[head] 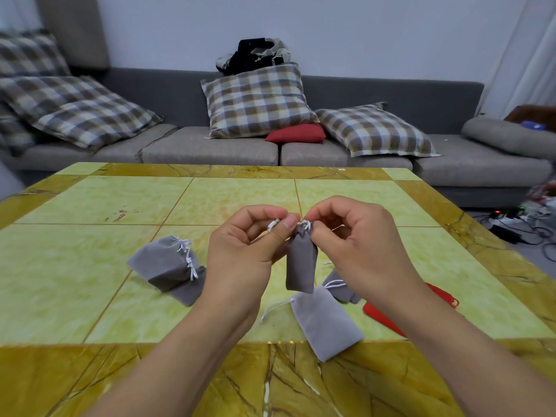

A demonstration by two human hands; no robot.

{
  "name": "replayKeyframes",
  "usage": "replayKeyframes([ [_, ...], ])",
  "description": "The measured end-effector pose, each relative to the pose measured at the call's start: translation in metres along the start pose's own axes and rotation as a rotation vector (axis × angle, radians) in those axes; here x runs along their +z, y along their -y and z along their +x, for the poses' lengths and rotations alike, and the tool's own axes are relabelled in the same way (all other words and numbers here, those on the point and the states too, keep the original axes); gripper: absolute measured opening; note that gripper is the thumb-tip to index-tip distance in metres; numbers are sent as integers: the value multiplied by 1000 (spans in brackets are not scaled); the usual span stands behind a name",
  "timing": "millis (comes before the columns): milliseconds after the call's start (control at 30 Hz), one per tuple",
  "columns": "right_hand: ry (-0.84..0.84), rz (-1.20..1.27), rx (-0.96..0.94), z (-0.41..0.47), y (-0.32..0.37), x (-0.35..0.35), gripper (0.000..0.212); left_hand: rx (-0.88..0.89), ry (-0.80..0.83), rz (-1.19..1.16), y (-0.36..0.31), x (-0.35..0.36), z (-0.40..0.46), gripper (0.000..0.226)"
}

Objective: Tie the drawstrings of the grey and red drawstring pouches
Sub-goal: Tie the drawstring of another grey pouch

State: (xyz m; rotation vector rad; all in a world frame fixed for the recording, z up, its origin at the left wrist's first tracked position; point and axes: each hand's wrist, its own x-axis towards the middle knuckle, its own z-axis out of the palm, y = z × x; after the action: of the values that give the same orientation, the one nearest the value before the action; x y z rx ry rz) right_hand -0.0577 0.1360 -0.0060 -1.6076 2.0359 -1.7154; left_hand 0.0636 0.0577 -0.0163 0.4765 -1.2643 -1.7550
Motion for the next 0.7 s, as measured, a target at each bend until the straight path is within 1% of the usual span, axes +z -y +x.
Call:
replayKeyframes([
  [33, 14, 14, 22, 0, 1, 1, 22, -17, -2, -27, 0, 1, -1, 16],
  [67, 30, 90, 75, 0, 3, 2, 23, -37, -5, -62, 1, 1, 0, 16],
  [167, 31, 496, 359, 2, 6, 4, 30, -107, -42, -200, 2, 1, 1, 12],
  [200, 38, 579, 433, 3, 6, 3, 31, -110, -56, -199, 2, 0, 2, 10],
  [300, 112, 650, 559, 5, 3, -1, 31, -84, -61, -111, -1, -4, 5, 9],
  [367, 170, 695, 591, 6, -1, -6, 33, -66, -65, -91, -4, -7, 7, 10],
  [433, 205, 755, 576, 7, -4, -10, 30, -50, -84, -69, -4, -9, 10, 10],
  [467, 194, 811, 574, 7, -5, -10, 26, -47, -89, -64, -4, -9, 10, 11],
  [533, 137, 1006, 585, 7, -1, -7, 14, -60, -91, -105, -5, -7, 10, 11],
  [600, 108, 1218, 576, 7, 5, -3, 19, -95, -94, -204, -6, -5, 11, 12],
  [667, 100, 1308, 570, 7, 9, -1, 12, -126, -97, -279, -9, -3, 11, 14],
  [700, 99, 1318, 570, 8, 10, 0, 17, -129, -94, -293, -9, -3, 12, 15],
])
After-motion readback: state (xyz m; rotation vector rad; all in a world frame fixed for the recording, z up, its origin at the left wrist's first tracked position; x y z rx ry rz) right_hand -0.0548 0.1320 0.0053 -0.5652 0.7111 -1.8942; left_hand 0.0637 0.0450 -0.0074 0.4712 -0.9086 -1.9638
